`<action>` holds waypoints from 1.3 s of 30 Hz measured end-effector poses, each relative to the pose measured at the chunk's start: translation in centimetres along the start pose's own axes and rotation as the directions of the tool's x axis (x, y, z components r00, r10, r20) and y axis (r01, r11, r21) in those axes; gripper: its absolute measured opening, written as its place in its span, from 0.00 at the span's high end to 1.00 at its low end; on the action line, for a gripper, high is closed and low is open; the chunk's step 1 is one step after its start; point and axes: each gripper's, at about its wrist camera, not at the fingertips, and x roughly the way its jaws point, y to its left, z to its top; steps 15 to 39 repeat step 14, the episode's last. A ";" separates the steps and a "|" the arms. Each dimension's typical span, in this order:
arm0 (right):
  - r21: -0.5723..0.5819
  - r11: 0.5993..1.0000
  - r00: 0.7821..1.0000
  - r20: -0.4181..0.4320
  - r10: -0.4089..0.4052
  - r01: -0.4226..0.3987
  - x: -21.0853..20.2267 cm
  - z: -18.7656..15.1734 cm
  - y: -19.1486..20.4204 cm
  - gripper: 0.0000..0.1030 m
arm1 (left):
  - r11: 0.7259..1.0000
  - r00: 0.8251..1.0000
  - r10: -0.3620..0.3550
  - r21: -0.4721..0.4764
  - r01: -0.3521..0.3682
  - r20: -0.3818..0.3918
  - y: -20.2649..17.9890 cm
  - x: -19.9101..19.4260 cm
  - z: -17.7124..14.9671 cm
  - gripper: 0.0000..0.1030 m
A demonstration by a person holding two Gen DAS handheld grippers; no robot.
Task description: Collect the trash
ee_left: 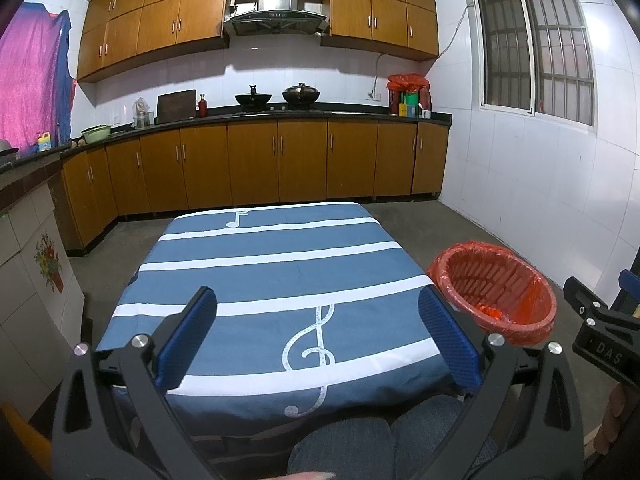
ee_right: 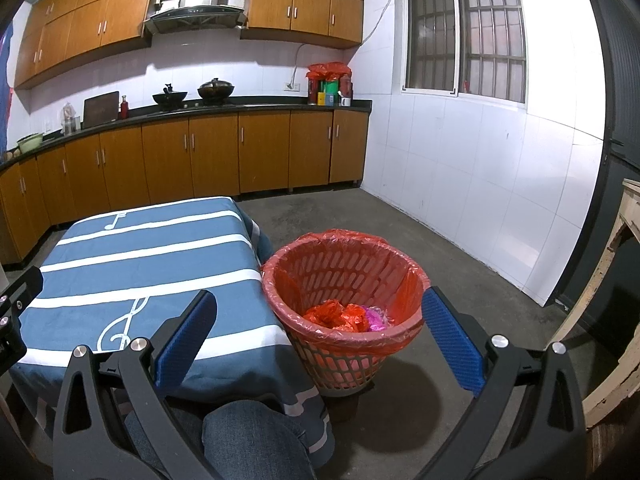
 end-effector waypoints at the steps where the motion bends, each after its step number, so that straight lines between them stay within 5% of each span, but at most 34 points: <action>1: 0.000 1.000 1.000 0.000 0.000 0.000 0.0 0.0 0.1 0.02 | 1.000 1.000 0.001 0.000 -0.001 0.001 0.0 0.0 0.0 0.04; 39: 0.000 1.000 1.000 0.000 0.000 0.000 0.0 0.1 -0.1 0.02 | 1.000 1.000 0.002 0.002 -0.002 -0.001 0.1 0.2 0.1 0.04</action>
